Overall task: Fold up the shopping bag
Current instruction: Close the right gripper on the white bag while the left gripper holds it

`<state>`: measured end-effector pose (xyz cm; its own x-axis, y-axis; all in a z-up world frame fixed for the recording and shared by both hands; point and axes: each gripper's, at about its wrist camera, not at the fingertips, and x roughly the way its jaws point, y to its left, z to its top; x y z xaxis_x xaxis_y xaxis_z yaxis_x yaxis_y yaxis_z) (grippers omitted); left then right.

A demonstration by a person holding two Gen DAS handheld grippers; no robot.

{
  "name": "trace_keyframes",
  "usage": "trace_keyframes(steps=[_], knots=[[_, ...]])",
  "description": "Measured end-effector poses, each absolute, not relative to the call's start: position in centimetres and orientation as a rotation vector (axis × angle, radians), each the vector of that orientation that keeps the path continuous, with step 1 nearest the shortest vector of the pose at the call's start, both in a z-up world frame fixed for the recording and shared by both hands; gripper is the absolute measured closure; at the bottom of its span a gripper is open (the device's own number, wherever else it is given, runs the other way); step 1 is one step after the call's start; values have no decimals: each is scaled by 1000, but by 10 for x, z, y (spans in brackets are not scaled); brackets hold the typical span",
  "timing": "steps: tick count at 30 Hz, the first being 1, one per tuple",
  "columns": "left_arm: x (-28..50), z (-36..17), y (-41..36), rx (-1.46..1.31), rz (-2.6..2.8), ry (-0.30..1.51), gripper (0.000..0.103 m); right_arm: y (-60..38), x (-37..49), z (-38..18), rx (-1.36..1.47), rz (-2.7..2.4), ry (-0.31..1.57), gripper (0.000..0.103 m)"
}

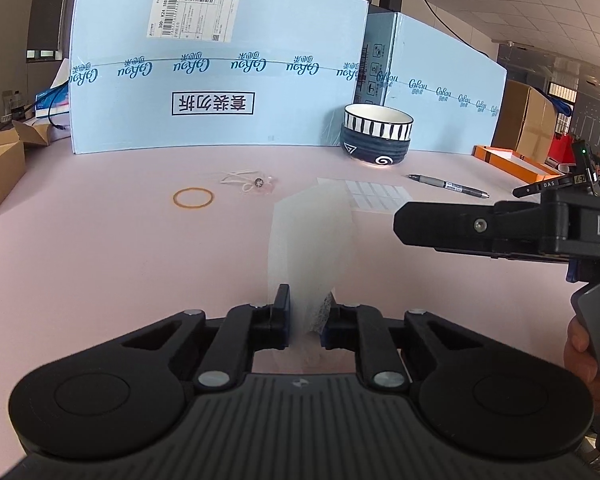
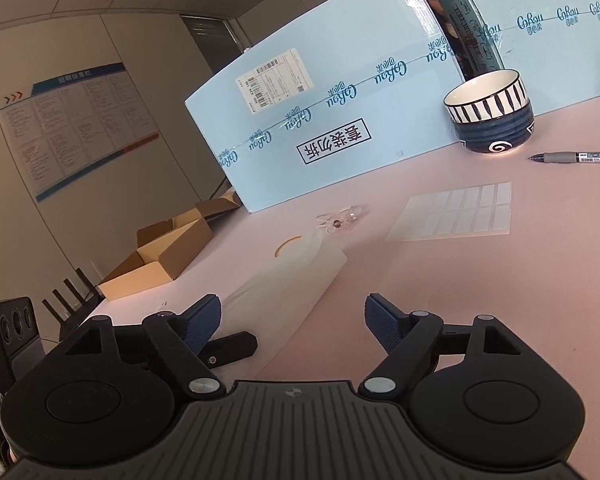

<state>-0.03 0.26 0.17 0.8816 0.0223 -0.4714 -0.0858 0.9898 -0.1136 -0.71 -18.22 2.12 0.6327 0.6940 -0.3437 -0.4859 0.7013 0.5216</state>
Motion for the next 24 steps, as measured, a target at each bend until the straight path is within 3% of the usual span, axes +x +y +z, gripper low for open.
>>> trace_keyframes(steps=[5,7,9,10,12,16,17,18,19,24], knots=[[-2,11,17,-184,-39,448,97,-182,-7,17,425,746,564,32],[-2,15,22,-205,-77,431,97,-182,-10,20,421,791,548,44],[-3,18,28,-225,-116,415,97,-179,-9,26,410,813,548,65],[-3,20,31,-235,-135,406,97,-176,-6,32,394,814,550,69],[0,27,35,-236,-165,404,97,-171,2,43,340,813,563,88],[16,43,45,-214,-208,433,96,-161,26,59,302,837,585,88],[20,43,48,-224,-218,443,96,-159,31,61,315,836,574,81],[22,40,51,-237,-227,433,96,-155,40,62,317,831,566,66],[24,35,54,-261,-232,420,96,-150,47,61,301,818,568,63],[45,10,82,-368,-213,472,96,-136,80,43,284,845,598,63]])
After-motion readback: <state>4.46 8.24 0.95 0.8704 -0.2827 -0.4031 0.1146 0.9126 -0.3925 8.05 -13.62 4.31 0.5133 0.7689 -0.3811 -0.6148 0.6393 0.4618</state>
